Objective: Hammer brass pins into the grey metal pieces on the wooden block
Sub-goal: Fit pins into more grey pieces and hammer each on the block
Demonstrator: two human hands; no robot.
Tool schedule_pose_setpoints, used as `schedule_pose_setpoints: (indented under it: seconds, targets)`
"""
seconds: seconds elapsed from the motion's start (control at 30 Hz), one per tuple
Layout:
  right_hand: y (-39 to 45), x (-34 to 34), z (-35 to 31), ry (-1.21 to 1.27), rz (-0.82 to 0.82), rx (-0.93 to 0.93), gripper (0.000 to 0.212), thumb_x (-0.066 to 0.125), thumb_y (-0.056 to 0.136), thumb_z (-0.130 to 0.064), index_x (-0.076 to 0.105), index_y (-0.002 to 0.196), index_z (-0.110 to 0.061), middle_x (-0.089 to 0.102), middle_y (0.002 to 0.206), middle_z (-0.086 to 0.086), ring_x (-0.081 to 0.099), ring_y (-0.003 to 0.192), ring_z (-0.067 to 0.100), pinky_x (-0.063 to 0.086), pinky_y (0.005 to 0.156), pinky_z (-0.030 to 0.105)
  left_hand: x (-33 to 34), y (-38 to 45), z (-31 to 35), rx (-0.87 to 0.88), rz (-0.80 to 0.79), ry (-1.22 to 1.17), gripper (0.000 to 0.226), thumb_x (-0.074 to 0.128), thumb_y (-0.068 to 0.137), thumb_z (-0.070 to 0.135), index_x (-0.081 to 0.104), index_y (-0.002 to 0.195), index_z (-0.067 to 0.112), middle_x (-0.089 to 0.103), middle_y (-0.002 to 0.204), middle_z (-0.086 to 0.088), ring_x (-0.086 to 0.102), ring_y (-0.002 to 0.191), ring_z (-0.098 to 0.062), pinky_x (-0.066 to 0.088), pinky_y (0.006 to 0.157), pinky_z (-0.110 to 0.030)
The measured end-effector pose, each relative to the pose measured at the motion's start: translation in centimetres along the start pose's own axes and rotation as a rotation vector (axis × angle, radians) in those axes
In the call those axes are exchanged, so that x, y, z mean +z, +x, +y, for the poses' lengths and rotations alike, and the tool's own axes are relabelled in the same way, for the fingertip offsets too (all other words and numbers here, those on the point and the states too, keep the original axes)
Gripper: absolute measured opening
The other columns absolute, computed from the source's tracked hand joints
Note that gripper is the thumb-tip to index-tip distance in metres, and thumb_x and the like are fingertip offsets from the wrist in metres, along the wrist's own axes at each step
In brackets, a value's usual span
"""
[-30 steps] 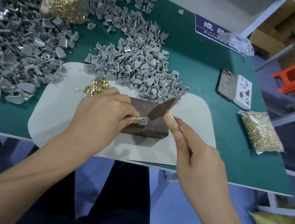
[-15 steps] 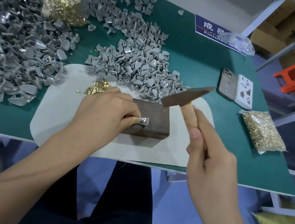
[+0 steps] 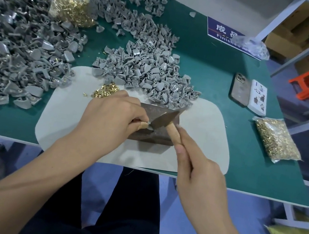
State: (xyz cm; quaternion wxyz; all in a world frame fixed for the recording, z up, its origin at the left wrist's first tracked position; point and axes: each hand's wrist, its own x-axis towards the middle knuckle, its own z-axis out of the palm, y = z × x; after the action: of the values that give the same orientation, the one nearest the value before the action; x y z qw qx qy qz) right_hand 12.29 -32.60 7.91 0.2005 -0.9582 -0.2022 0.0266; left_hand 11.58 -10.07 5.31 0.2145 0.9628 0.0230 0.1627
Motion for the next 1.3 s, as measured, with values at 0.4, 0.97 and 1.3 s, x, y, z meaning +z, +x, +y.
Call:
schedule_pose_setpoints:
  seconds: [0.4,0.97,1.3]
  targets:
    - [-0.6,0.0,0.0,0.1,-0.015,-0.01,0.043,0.028,0.101,-0.059,0.041,0.141,-0.067,0.06,0.125,-0.039,0.056,0.068,0.008,0.056,0.07,0.036,0.0,0.0,-0.2,-0.009,-0.013,-0.003,0.009,0.072,0.086,0.047,0.076,0.091,0.04,0.065,0.085,0.019,0.055,0.092,-0.011,0.025,0.054,-0.024]
    - [2.2,1.5,3.0,-0.088,0.175,0.304,0.033,0.045,0.105,-0.027,0.059,0.135,-0.026,0.059,0.099,-0.003,0.055,0.084,0.027,0.042,0.067,0.037,0.6,-1.9,-0.1,-0.131,0.072,-0.14,0.003,0.07,0.088,0.039,0.072,0.09,0.038,0.059,0.086,0.02,0.05,0.093,-0.005,0.032,0.059,-0.024]
    - [5.4,3.2,1.9,-0.129,0.361,0.346,0.024,0.064,0.097,-0.021,0.075,0.119,-0.018,0.062,0.119,0.02,0.049,0.11,0.043,0.04,0.094,0.05,-4.7,-6.5,-9.9,-0.478,0.401,0.084,0.002,0.073,0.087,0.029,0.073,0.086,0.031,0.061,0.08,0.014,0.047,0.089,-0.019,0.036,0.061,-0.03]
